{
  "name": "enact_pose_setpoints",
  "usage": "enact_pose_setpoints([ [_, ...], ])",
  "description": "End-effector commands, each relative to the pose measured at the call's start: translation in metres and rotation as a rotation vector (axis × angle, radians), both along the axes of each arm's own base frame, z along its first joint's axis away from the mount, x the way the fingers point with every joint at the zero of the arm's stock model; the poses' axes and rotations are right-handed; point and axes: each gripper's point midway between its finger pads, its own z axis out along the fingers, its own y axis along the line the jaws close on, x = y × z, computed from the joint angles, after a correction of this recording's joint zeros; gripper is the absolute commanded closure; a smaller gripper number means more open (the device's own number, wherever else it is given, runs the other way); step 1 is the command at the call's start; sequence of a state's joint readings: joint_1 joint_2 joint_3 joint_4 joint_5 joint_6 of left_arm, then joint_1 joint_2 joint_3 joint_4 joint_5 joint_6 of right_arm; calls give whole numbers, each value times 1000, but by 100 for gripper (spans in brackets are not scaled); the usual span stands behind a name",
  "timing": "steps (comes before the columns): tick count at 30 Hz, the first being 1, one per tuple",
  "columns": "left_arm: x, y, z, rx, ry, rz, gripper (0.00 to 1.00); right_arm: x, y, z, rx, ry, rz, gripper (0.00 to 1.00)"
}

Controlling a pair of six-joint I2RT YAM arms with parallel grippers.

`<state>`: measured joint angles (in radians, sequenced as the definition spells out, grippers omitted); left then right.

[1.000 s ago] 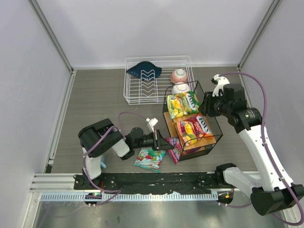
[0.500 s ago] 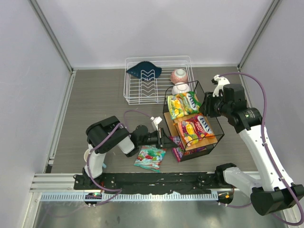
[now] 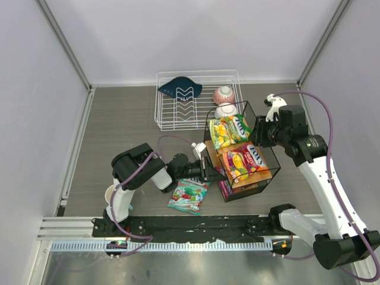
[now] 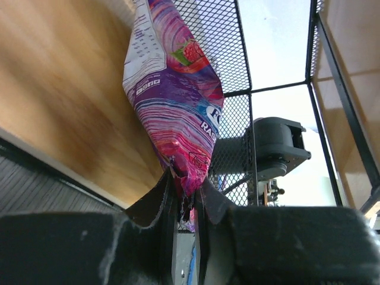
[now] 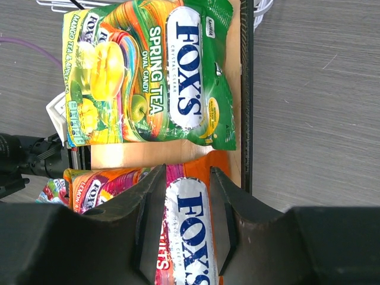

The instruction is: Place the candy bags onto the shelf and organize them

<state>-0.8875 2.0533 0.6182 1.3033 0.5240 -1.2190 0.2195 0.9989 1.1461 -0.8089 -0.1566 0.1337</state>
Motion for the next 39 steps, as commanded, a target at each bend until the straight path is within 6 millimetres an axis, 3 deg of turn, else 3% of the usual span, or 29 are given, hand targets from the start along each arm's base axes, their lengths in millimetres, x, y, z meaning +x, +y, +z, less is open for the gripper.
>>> enact_pose_setpoints([
  [1, 12, -11, 47, -166, -156, 1, 100, -3, 4, 17, 24, -45, 28, 59],
  [4, 12, -12, 45, -155, -154, -7, 100, -4, 8, 37, 48, -94, 44, 59],
  [8, 12, -12, 43, -149, -152, -5, 93, 0, -8, 75, 31, -214, -44, 59],
  [12, 10, -11, 39, -139, -147, -8, 87, 2, -25, 92, -4, -269, -127, 55],
  [15, 9, -10, 36, -136, -141, -13, 86, 5, -41, 82, -75, -235, -196, 49],
  [17, 9, -10, 36, -139, -138, -14, 86, 7, -46, 63, -120, -170, -207, 48],
  [29, 8, -12, 31, -135, -127, -30, 87, 11, -36, 17, -137, -66, -144, 47],
  [37, 7, -13, 23, -121, -102, -43, 86, 12, -32, 8, -124, -44, -132, 47],
  [39, 6, -14, 20, -114, -95, -51, 90, 12, -32, 8, -125, -42, -131, 48],
])
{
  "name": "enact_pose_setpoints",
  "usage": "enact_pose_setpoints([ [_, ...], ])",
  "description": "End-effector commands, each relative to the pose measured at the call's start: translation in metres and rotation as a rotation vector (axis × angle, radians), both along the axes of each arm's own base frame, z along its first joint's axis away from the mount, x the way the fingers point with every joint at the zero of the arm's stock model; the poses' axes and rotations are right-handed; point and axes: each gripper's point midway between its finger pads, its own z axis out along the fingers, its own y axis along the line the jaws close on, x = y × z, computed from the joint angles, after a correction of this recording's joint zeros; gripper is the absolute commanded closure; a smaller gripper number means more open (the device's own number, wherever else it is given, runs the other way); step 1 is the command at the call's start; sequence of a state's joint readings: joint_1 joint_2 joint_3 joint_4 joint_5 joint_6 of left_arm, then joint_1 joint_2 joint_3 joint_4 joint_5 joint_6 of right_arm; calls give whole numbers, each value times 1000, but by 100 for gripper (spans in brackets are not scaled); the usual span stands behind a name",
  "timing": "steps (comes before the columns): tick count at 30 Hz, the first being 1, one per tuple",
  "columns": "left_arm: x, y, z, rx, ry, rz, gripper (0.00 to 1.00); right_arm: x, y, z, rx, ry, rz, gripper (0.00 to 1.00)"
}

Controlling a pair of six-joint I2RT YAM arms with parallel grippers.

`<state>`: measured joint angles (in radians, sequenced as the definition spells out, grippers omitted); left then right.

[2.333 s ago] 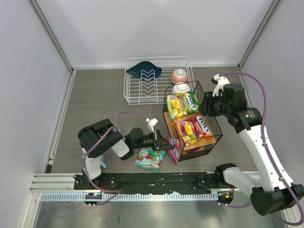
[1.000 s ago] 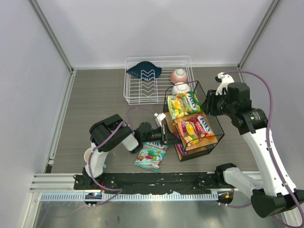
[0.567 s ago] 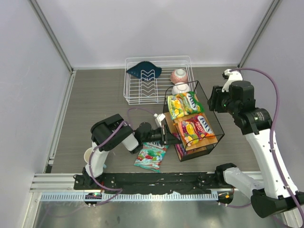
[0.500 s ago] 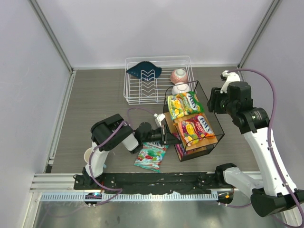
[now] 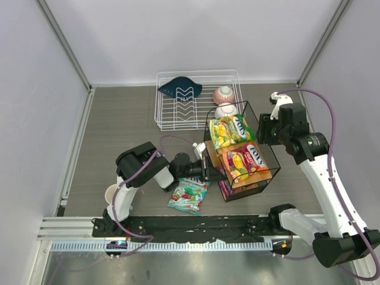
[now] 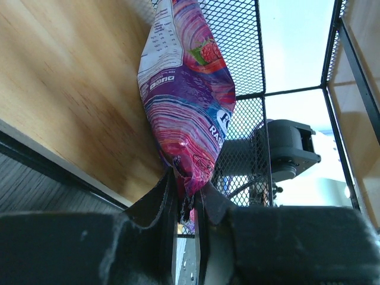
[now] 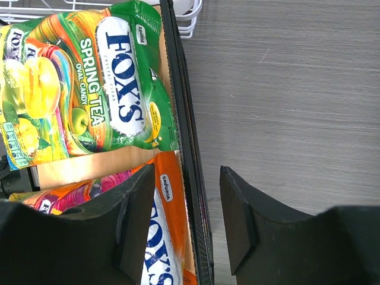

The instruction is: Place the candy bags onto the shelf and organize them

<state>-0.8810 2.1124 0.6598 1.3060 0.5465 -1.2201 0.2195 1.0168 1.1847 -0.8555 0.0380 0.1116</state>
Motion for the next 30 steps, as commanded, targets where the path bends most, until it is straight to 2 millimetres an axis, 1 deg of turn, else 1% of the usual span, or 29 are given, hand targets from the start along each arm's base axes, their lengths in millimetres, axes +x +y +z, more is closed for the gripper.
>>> enact_pose_setpoints([
  [1, 1, -8, 32, -122, -105, -41, 96, 5, 3, 6, 14, -35, 10, 48],
  [3, 0, -8, 31, -121, -101, -50, 100, 5, 3, 6, 17, -34, 10, 47],
  [10, -6, -2, 32, -114, -81, -100, 100, 5, 4, 1, 16, -22, 15, 48],
  [23, -26, 3, 32, -124, -50, -202, 100, 4, 5, -6, 12, 2, 20, 47],
  [30, -35, -2, 35, -143, -41, -265, 100, 3, 4, -8, 9, 6, 17, 47],
])
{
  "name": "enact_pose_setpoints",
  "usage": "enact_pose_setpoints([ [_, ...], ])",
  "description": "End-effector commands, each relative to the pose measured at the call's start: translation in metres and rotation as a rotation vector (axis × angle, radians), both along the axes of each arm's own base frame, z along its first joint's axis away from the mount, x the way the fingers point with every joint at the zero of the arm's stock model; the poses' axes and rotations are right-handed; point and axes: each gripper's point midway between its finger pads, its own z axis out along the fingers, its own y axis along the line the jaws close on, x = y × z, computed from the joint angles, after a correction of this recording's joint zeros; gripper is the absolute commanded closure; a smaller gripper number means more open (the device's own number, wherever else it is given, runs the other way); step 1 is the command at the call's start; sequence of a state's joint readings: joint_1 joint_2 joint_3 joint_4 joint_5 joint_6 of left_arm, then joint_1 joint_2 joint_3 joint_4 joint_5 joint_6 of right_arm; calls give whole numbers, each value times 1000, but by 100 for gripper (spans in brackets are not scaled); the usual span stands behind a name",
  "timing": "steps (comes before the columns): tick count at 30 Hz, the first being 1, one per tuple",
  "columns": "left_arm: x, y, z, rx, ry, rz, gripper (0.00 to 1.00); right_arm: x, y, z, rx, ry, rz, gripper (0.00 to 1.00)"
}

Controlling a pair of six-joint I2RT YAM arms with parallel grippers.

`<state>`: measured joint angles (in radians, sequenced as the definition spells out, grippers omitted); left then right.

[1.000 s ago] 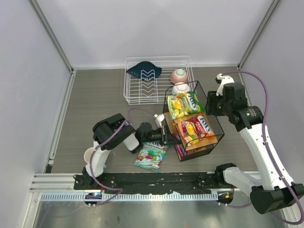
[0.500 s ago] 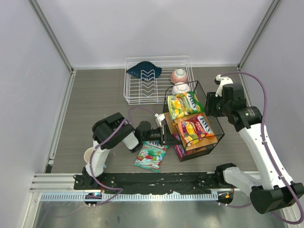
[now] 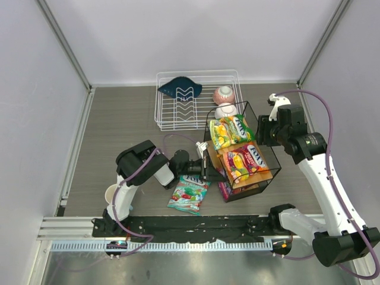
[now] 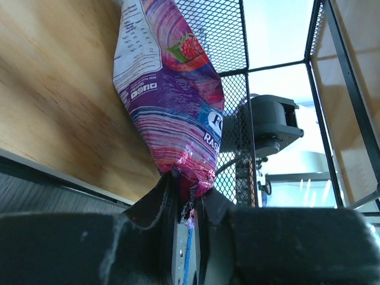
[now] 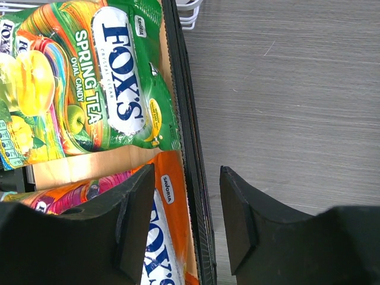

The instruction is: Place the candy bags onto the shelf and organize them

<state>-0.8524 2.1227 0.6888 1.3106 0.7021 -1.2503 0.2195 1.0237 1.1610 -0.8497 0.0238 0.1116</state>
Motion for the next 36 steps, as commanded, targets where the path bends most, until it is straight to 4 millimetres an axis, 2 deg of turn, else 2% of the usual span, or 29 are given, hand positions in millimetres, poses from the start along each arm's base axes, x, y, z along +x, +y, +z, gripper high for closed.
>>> enact_pose_setpoints([
  [1, -25, -5, 27, -119, -68, -149, 100, 4, 2, 2, 6, -17, 7, 47],
  [10, -37, 2, 24, -117, -57, -191, 100, 4, 2, 1, 7, -12, 8, 47],
  [16, -33, 0, 19, -109, -48, -171, 99, 3, 2, 2, 10, -14, 6, 47],
  [18, -32, -2, 19, -111, -46, -170, 82, 3, 2, 2, 10, -14, 6, 47],
  [19, -31, -4, 19, -112, -47, -168, 69, 3, 2, 2, 10, -14, 6, 47],
  [20, -31, -4, 19, -112, -47, -163, 62, 3, 2, 2, 9, -13, 7, 47],
  [21, -29, -4, 21, -115, -50, -159, 46, 3, 1, 2, 7, -13, 6, 47],
  [22, -31, -4, 20, -113, -48, -160, 38, 2, 1, 1, 6, -10, 7, 47],
  [26, -27, -1, 23, -115, -59, -135, 35, 4, 2, 2, 7, -10, 6, 47],
  [27, -27, 1, 22, -110, -54, -128, 30, 4, 2, 2, 8, -10, 5, 47],
  [29, -26, 2, 25, -114, -62, -115, 27, 4, 2, 1, 8, -10, 5, 47],
  [32, -22, 7, 30, -116, -67, -89, 26, 4, 2, 0, 7, -7, 5, 47],
  [33, -20, 10, 29, -110, -66, -71, 17, 4, 2, 1, 8, -10, 5, 47],
  [36, -15, 16, 35, -108, -77, -39, 12, 4, 2, 2, 7, -12, 8, 47],
])
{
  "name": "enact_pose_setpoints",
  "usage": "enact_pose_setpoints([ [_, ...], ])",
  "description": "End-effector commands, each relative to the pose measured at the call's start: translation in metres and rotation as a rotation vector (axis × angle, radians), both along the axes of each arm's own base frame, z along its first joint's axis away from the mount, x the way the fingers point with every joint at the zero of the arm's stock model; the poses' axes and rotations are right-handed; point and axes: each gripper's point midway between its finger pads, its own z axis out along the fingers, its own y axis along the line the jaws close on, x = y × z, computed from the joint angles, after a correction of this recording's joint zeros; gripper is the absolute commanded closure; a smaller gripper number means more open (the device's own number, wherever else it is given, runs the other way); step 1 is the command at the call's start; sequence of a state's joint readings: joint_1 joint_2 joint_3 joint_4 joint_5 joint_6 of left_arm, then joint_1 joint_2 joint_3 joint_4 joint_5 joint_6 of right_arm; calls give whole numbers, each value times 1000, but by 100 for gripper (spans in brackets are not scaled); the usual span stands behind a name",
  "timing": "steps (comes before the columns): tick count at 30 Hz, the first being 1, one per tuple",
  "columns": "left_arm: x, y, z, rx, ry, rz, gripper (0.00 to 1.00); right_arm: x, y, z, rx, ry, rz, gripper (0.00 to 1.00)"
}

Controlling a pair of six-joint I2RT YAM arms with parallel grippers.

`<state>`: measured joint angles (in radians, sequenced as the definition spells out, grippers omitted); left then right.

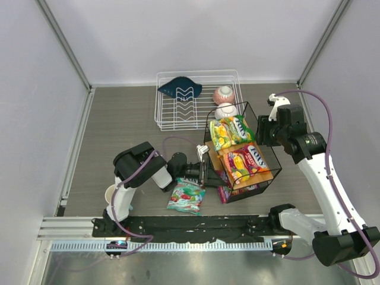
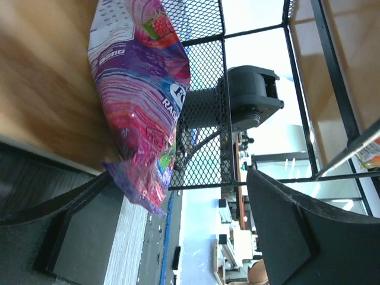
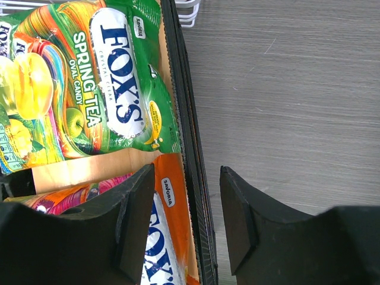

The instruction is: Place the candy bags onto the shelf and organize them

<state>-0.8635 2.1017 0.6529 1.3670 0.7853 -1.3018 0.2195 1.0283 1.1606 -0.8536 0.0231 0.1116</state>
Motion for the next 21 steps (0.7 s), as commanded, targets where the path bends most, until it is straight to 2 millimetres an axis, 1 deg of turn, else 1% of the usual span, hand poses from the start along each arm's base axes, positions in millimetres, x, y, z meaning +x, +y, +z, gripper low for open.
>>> enact_pose_setpoints([
  [1, 11, 11, 21, -61, -106, 70, 12, 4, 2, 4, 9, -22, 7, 47],
  [2, 13, 12, 21, -53, -108, 77, 11, 4, 2, 4, 9, -20, 6, 47],
  [3, 14, 13, 26, -55, -123, 85, 6, 4, 2, 4, 10, -22, 6, 47],
  [4, 15, 14, 21, -27, -129, 88, 6, 4, 2, 3, 8, -19, 7, 47],
  [5, 15, 15, 20, -14, -131, 88, 5, 4, 2, 3, 9, -19, 5, 47],
  [6, 15, 15, 30, -23, -155, 91, 4, 3, 2, 3, 9, -19, 6, 47],
  [7, 16, 16, 25, 10, -144, 95, 2, 4, 2, 3, 9, -19, 6, 47],
  [8, 17, 17, 26, 19, -170, 98, 0, 3, 2, 2, 9, -17, 6, 47],
  [14, 23, 26, 43, 107, -233, 139, 0, 3, 1, 3, 10, -22, 5, 47],
  [15, 26, 29, 44, 122, -258, 156, 1, 3, 2, 3, 11, -20, 7, 47],
  [16, 25, 33, 37, 166, -242, 164, 0, 3, 2, 1, 11, -17, 4, 47],
  [17, 25, 37, 48, 161, -265, 179, 0, 4, 2, 2, 12, -20, 4, 47],
  [19, 24, 48, 37, 229, -267, 206, 0, 4, 2, 2, 15, -21, 2, 47],
  [20, 24, 52, 49, 218, -290, 229, 0, 4, 2, 1, 13, -19, 2, 47],
  [21, 26, 59, 42, 253, -290, 264, 0, 5, 2, 1, 12, -21, 3, 47],
])
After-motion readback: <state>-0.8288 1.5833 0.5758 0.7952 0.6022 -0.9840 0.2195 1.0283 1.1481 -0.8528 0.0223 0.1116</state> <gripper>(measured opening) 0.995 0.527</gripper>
